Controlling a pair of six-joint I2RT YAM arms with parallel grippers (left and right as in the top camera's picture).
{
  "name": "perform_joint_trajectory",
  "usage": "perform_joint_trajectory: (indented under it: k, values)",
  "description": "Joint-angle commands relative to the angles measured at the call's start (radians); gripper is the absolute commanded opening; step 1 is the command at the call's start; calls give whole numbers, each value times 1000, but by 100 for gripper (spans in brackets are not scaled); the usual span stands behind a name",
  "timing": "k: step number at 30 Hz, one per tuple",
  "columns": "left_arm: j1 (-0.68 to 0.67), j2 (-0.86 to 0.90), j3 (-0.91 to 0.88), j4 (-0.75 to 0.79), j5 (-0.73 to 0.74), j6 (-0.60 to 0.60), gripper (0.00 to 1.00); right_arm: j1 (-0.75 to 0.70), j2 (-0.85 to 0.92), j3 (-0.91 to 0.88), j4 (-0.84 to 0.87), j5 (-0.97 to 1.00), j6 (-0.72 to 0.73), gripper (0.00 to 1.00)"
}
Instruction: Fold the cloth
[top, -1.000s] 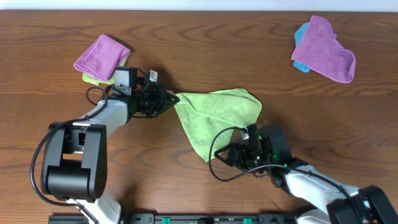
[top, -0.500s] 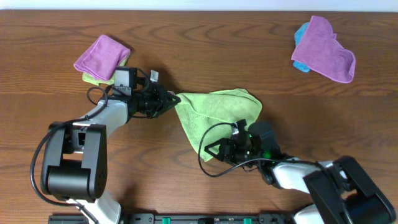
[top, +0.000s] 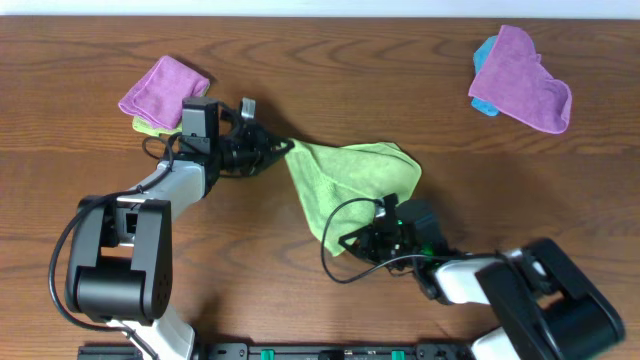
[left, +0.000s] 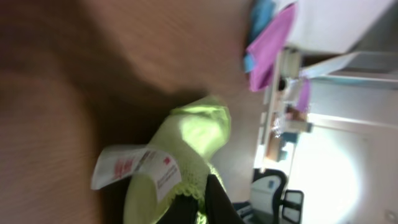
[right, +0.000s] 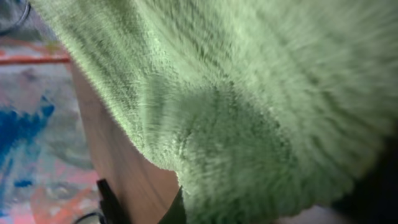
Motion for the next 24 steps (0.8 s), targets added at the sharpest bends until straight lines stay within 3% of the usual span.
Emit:
perform_joint_trajectory:
  k: [1, 6, 10, 17, 24]
  values:
    - [3, 10, 8, 88, 32, -126, 6, -53, -105, -9, 2, -45, -21, 1]
    - [3, 9, 9, 341, 23, -291, 6, -152, -311, 30, -24, -105, -9, 1]
    - [3, 9, 10, 503, -21, -428, 6, -222, -415, 157, -201, -133, -75, 1]
    - [3, 3, 23, 603, -76, -517, 6, -309, -405, 502, -692, -88, -392, 1]
    - [3, 1, 47, 699, -171, -597, 6, -415, -346, 700, -796, -40, -468, 1]
